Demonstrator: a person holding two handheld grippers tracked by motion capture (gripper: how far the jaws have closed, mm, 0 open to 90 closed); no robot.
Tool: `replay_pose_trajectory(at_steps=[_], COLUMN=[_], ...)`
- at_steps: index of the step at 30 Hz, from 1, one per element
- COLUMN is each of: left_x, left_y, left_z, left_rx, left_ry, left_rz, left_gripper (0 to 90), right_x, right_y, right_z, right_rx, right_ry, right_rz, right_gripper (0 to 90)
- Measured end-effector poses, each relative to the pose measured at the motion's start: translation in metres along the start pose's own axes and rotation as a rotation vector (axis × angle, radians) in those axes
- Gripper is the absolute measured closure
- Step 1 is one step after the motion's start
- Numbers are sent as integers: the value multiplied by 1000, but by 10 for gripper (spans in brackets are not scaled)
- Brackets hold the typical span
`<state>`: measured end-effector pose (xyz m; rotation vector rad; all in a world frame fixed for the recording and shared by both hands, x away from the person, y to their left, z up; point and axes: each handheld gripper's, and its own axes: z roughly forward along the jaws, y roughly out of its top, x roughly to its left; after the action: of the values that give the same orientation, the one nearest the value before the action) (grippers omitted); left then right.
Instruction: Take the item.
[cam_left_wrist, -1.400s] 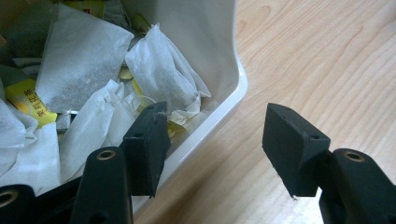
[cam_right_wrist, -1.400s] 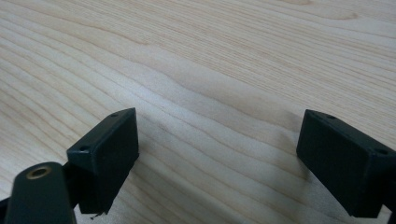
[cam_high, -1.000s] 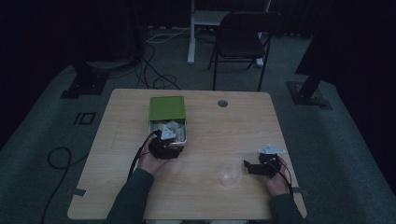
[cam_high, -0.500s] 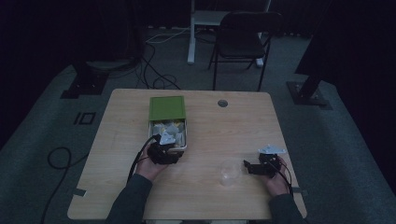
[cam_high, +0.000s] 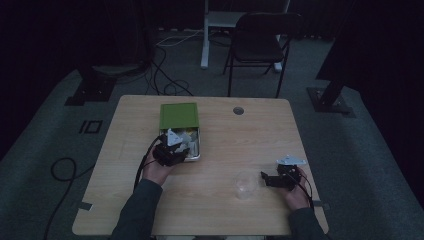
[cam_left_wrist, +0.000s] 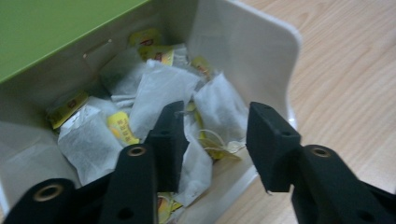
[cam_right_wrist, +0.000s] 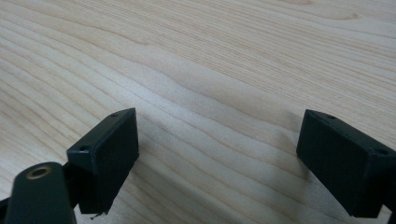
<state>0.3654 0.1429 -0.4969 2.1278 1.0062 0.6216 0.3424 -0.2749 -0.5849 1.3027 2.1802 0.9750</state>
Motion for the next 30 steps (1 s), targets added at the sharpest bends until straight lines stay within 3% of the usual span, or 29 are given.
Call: replay_pose_trajectory(at_steps=[6,11,17,24,30], left_x=[3,4,5,4,7], left_y=[-1,-4,-8,-7,-4], left_z=[6,9,16,18,13], left_rx=[21,42,67,81,70], left_ry=[32,47,32,37,23], left_rz=[-22,-17,-10,1,-4], left_gripper=[686,667,653,850,900], right_x=[0,0,0,0,0], right_y=[0,0,0,0,0], right_z=[0,0,0,0,0], right_rx=[0,0,1,1,1], right_ry=[0,0,1,6,7], right_rz=[0,0,-1,-6,-6], right_gripper=[126,126,126,126,126])
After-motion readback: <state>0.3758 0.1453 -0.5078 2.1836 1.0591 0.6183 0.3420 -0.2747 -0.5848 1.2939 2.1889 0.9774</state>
